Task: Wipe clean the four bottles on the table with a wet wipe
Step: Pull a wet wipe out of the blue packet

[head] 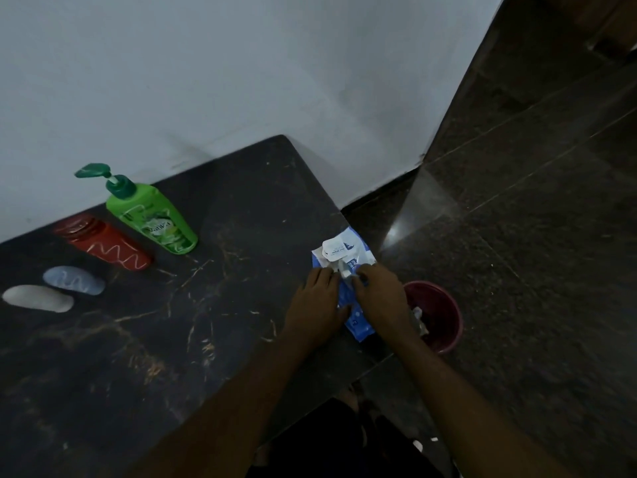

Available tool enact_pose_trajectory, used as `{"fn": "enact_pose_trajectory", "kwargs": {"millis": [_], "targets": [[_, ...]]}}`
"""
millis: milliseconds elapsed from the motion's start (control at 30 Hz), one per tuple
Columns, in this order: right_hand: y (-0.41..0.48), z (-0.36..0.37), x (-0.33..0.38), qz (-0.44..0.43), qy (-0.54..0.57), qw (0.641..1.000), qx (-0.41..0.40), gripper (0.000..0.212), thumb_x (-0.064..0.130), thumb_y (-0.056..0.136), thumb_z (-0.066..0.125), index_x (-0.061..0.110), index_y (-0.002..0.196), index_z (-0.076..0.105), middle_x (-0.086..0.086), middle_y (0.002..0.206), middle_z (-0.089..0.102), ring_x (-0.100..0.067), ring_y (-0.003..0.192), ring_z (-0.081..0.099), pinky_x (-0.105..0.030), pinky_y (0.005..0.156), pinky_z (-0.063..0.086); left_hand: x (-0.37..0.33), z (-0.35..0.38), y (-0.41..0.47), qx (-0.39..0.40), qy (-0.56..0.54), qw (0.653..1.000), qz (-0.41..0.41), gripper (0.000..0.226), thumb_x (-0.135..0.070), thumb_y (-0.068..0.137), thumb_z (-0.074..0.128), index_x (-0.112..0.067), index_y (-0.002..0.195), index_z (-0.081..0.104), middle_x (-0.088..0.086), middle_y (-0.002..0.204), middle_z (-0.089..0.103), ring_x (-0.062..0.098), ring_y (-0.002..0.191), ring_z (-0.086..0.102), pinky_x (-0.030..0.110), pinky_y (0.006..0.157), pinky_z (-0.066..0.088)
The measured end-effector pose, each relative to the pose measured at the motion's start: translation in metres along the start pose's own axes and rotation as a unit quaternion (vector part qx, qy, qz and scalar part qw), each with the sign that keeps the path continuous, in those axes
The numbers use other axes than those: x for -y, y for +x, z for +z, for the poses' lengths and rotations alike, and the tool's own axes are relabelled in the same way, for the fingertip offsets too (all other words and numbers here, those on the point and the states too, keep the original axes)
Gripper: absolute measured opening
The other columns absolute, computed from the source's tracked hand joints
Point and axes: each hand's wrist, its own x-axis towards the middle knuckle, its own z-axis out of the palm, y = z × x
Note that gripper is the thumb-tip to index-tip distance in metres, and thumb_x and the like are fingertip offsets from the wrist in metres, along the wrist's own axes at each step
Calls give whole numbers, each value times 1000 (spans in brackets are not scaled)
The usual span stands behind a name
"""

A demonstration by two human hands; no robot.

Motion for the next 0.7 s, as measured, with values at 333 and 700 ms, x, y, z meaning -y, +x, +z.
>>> {"fn": "enact_pose_trajectory", "kwargs": {"millis": [333,700], "targets": [[-12,-28,6,62,283,956,42,4,22,89,72,19,88,73,4,81,73,-4,75,70,-17,65,54,-10,-11,0,-4,-45,999,-22,72,-50,95,63,-13,151,38,6,157,40,20,144,35,33,114,36],[-24,-46,59,114,495,854,118,11,9,93,65,0,90,70,-19,97,74,-29,87,71,-33,72,60,20,-48,-38,-87,-91,991,-33,58,-48,96,63,-17,143,49,4,146,50,20,135,45,28,108,37]]}}
